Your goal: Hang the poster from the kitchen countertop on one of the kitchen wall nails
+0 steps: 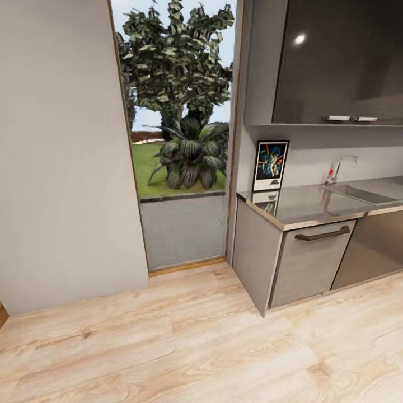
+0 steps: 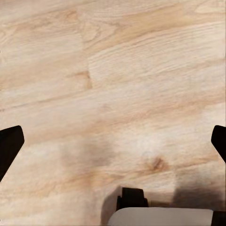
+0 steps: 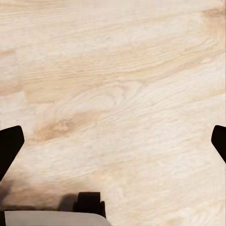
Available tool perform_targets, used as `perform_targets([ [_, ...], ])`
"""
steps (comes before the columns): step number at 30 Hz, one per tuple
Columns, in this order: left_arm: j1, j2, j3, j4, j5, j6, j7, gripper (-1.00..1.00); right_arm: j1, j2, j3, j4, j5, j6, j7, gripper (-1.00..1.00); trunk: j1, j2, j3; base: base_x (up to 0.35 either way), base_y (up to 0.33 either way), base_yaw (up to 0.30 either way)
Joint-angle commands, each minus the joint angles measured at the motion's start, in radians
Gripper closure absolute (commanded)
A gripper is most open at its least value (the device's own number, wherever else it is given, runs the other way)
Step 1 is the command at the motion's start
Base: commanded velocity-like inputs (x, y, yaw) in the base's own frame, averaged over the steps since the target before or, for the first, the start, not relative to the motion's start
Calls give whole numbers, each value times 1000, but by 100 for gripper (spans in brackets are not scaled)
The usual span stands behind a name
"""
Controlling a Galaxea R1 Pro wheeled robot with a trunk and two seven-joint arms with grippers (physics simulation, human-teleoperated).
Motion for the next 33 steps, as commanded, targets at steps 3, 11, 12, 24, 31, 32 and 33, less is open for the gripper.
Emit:
perform_targets([
  [3, 0, 0, 1, -1, 0, -2, 0, -100, 0, 0, 0, 1, 2, -3, 0, -100, 1, 0, -1, 340, 125, 0],
  [11, 0, 0, 1, 0, 0, -2, 0, -100, 0, 0, 0, 1, 2, -3, 0, -100, 1, 0, -1, 340, 150, -104],
  [12, 0, 0, 1, 0, 0, -2, 0, -100, 0, 0, 0, 1, 2, -3, 0, -100, 1, 0, 0, 340, 158, -233],
  [24, 0, 0, 1, 0, 0, -2, 0, -100, -1, 0, 0, 1, 2, -3, 1, -100, 1, 0, 6, 331, 171, -283],
  [31, 0, 0, 1, 0, 0, -2, 0, -100, 0, 0, 0, 1, 2, -3, 1, -100, 1, 0, 9, 322, 185, -253],
  [32, 0, 0, 1, 0, 0, -2, 0, -100, 0, 0, 0, 1, 2, -3, 1, -100, 1, 0, 10, 321, 187, -76],
  [33, 0, 0, 1, 0, 0, -2, 0, -100, 0, 0, 0, 1, 2, -3, 1, -100, 1, 0, 10, 321, 187, -61],
])
